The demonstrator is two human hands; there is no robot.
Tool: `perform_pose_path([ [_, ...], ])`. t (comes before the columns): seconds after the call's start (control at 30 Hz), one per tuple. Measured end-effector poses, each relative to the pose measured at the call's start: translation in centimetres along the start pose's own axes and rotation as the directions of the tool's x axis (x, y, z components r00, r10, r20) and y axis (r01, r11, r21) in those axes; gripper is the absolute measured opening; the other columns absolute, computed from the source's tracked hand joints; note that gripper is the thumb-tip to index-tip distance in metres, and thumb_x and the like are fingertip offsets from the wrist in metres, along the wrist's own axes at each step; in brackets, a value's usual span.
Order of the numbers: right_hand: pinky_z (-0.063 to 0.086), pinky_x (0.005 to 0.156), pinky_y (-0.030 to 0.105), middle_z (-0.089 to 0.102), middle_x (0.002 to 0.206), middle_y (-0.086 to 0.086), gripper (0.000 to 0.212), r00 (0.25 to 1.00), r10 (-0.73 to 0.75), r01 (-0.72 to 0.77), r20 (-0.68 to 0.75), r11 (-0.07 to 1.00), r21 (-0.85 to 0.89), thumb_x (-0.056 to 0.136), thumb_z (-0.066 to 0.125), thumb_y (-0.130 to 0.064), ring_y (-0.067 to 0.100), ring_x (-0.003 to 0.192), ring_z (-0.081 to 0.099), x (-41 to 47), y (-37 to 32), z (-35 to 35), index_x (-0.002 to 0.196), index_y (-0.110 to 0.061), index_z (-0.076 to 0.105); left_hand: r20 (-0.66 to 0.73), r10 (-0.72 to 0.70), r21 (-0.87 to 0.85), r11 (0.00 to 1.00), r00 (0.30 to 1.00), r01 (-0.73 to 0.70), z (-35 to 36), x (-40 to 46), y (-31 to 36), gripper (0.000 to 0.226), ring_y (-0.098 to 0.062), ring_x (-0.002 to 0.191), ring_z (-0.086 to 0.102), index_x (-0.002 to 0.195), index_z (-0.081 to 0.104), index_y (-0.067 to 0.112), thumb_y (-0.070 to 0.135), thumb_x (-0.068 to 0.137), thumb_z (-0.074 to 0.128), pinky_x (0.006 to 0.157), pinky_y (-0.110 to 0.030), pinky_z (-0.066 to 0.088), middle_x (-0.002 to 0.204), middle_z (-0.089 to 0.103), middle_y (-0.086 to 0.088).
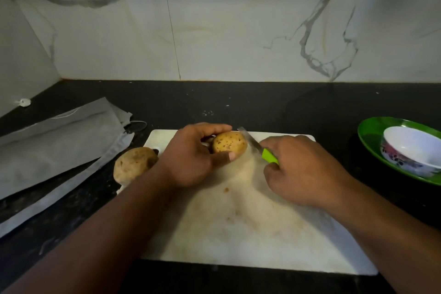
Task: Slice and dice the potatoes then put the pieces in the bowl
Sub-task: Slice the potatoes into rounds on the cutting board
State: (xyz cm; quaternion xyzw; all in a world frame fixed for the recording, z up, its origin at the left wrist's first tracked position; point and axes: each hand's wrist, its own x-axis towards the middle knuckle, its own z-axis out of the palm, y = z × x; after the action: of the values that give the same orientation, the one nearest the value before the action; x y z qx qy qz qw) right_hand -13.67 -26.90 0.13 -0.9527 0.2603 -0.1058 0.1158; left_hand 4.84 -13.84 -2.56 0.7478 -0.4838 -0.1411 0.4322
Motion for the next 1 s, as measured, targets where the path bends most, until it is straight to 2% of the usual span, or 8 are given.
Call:
perform_pose_path([
  [0.07,0.05,0.064,0.03,0.058,0.077,-0.009,0.017,0.999,0.006,-0.006,-0.04,1.0,0.002,0.078,0.053,-0.027,0.014,0.074,0.056,-0.3,-0.3,-0.2,0.094,-0.026,0.058,0.021,0.025,-0.041,0.999,0.999,-0.025,-0.2,0.1,-0.2,0.049,0.008,0.106,0.066,0.125,0.072,0.035,0.022,0.082,0.088,0.088,-0.009,0.049,0.118,0.07,0.023],
  [0.13,0.05,0.066,0.03,0.059,0.08,-0.01,0.028,0.998,-0.015,0.015,-0.054,1.0,-0.006,0.081,0.053,-0.024,0.013,0.074,0.056,-0.6,-0.9,-0.6,0.107,-0.028,0.059,0.052,0.04,-0.06,0.998,0.998,-0.037,-0.5,0.4,-0.3,0.046,0.005,0.104,0.068,0.118,0.073,0.041,0.018,0.082,0.088,0.089,-0.012,0.051,0.112,0.073,0.025],
  [0.2,0.054,0.078,0.033,0.067,0.101,-0.005,0.049,0.999,-0.003,0.002,-0.053,1.0,-0.009,0.084,0.053,-0.022,0.02,0.09,0.062,-0.9,-1.6,-1.2,0.132,-0.029,0.055,0.081,0.039,-0.069,0.997,0.996,-0.033,-0.6,0.6,-0.3,0.045,0.001,0.107,0.069,0.117,0.074,0.042,0.017,0.082,0.088,0.094,-0.02,0.053,0.114,0.074,0.024],
  [0.3,0.054,0.084,0.031,0.067,0.121,-0.002,0.06,0.996,0.035,-0.035,-0.081,0.999,0.002,0.088,0.051,-0.021,0.021,0.104,0.063,-1.9,-2.6,-1.6,0.147,-0.03,0.044,0.081,0.03,-0.083,0.996,0.996,-0.024,-0.5,0.2,-0.2,0.047,0.005,0.105,0.069,0.125,0.073,0.039,0.026,0.083,0.088,0.095,-0.016,0.052,0.115,0.075,0.023],
  [0.43,0.048,0.07,0.027,0.066,0.106,-0.001,0.058,0.991,0.077,-0.078,-0.107,0.997,-0.002,0.091,0.045,-0.024,0.018,0.078,0.05,-4.2,-3.7,-1.1,0.148,-0.034,0.042,0.035,0.0,-0.095,0.996,0.999,0.003,-0.1,-0.3,-0.2,0.053,0.01,0.103,0.068,0.13,0.071,0.038,0.033,0.081,0.089,0.095,-0.011,0.051,0.114,0.074,0.023],
  [0.63,0.047,0.066,0.028,0.059,0.086,-0.004,0.05,0.983,0.086,-0.092,-0.159,0.995,-0.026,0.092,0.046,-0.022,0.016,0.072,0.046,-6.6,-5.2,-1.5,0.142,-0.031,0.047,0.008,-0.011,-0.109,0.994,1.0,0.012,0.3,-0.4,0.1,0.053,0.023,0.09,0.063,0.131,0.071,0.031,0.027,0.081,0.089,0.073,0.004,0.043,0.107,0.069,0.026],
  [0.73,0.039,0.063,0.027,0.043,0.077,-0.007,0.051,0.978,0.104,-0.113,-0.181,0.993,-0.04,0.091,0.047,-0.022,0.015,0.068,0.041,-6.8,-5.9,-1.5,0.141,-0.032,0.047,-0.003,-0.014,-0.109,0.994,1.0,0.013,0.3,-0.3,-0.1,0.053,0.02,0.092,0.064,0.13,0.072,0.03,0.027,0.08,0.089,0.074,0.003,0.044,0.108,0.071,0.025],
  [1.0,0.037,0.062,0.024,0.035,0.071,-0.011,0.053,0.984,0.089,-0.096,-0.152,0.995,-0.041,0.093,0.051,-0.027,0.01,0.069,0.043,-7.0,-7.2,-1.4,0.145,-0.03,0.043,0.0,-0.02,-0.089,0.996,1.0,0.02,0.3,-0.2,-0.1,0.053,0.015,0.099,0.066,0.13,0.071,0.033,0.032,0.08,0.089,0.078,0.0,0.046,0.117,0.072,0.021],
])
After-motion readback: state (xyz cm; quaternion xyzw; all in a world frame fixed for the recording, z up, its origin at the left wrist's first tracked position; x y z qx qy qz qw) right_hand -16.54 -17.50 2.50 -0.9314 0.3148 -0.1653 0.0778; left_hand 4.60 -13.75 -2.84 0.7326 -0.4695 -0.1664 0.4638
